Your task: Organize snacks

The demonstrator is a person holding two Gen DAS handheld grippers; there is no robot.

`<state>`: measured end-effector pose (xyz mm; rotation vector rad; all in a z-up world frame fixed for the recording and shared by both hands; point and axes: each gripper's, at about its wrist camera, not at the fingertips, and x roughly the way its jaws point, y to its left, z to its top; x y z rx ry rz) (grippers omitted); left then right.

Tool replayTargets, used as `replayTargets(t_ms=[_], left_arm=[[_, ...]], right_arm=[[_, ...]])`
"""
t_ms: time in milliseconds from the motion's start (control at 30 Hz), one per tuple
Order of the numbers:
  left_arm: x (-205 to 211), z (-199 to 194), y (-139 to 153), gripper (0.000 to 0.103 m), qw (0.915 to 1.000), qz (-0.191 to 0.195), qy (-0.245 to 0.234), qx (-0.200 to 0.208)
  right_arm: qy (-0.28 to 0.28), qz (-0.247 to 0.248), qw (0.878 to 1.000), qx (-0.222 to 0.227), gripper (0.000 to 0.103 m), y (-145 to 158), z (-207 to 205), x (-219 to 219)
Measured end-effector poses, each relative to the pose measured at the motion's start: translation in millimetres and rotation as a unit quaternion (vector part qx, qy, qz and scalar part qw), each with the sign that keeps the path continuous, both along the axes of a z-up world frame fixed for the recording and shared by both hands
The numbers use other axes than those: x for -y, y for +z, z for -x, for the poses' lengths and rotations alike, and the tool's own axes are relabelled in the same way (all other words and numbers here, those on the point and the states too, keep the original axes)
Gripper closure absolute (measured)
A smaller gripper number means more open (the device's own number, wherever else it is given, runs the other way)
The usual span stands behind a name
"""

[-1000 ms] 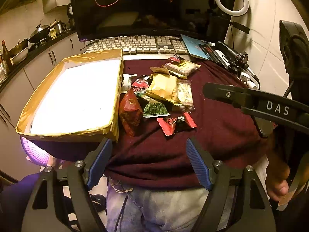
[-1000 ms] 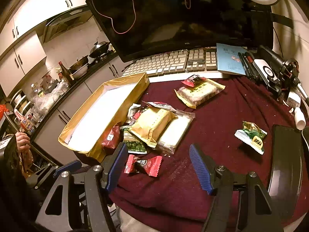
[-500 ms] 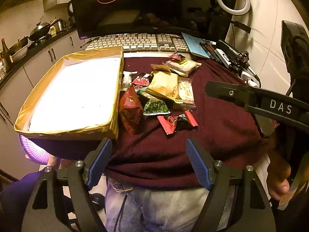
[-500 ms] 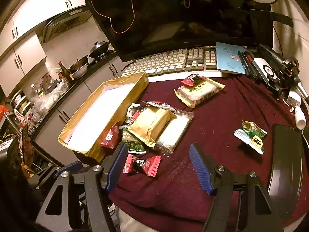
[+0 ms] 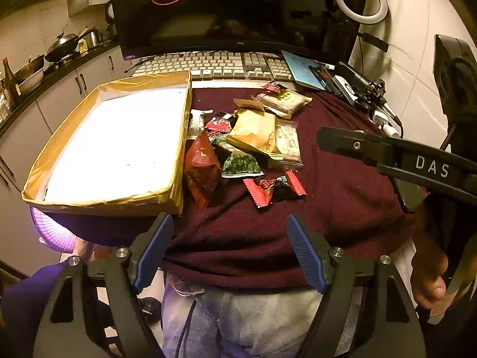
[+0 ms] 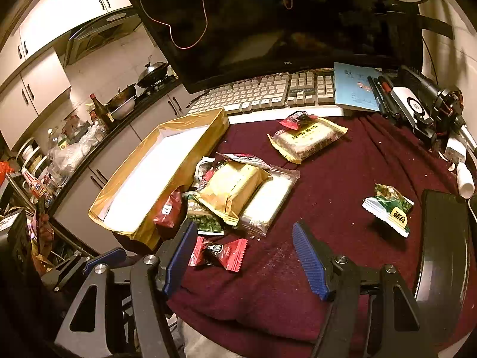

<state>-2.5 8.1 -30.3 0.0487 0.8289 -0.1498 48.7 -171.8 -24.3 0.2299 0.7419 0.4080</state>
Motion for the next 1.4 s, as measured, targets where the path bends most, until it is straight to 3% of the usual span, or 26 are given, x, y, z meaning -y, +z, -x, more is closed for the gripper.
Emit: replayTargets(t_ms=[1400], left_arm=[[-3,-7,6,0.024,1.0000,0.002,-0.005,0.004]], right_arm=[[-0.019,0.010,1.000,0.020,0.034,14,1,15]])
